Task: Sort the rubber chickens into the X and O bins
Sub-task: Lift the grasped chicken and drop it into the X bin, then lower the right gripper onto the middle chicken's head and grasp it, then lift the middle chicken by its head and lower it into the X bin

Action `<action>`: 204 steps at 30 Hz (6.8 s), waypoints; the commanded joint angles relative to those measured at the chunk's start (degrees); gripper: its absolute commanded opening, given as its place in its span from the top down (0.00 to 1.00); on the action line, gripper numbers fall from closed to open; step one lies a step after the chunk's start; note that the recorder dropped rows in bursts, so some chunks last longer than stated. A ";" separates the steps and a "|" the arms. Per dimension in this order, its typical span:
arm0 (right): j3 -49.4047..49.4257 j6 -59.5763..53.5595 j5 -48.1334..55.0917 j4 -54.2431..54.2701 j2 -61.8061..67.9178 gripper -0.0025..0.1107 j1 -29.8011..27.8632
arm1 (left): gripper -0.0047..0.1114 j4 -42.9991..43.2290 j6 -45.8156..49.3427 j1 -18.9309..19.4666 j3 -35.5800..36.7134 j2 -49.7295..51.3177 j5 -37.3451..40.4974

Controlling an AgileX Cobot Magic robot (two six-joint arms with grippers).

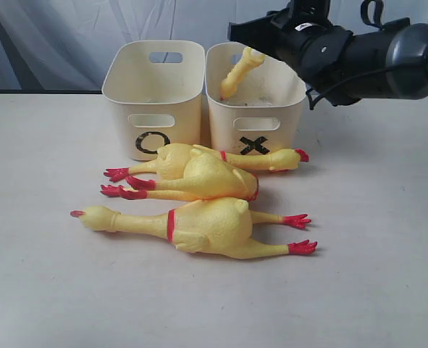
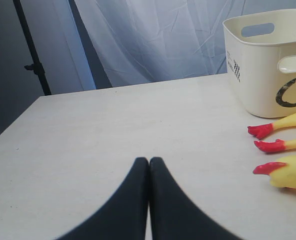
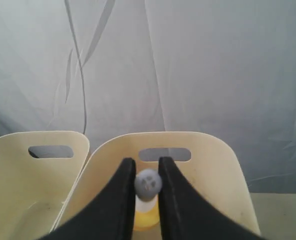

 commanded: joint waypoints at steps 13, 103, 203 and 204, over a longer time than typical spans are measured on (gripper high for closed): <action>-1.65 -0.40 11.46 -2.61 -2.59 0.44 -0.29 | 0.96 0.04 -0.26 -0.06 -0.28 -0.22 -1.13; -1.44 -27.19 50.35 -36.50 -2.46 0.99 19.40 | 0.96 0.04 -0.26 -0.06 -0.28 -0.22 -1.13; -15.53 -21.85 -3.48 -10.59 12.93 0.39 0.40 | 0.96 0.04 -0.26 -0.06 -0.28 -0.22 -1.13; -15.53 -21.85 -3.37 -10.34 12.47 0.39 0.40 | 0.96 0.04 -0.26 -0.06 -0.28 -0.22 -1.13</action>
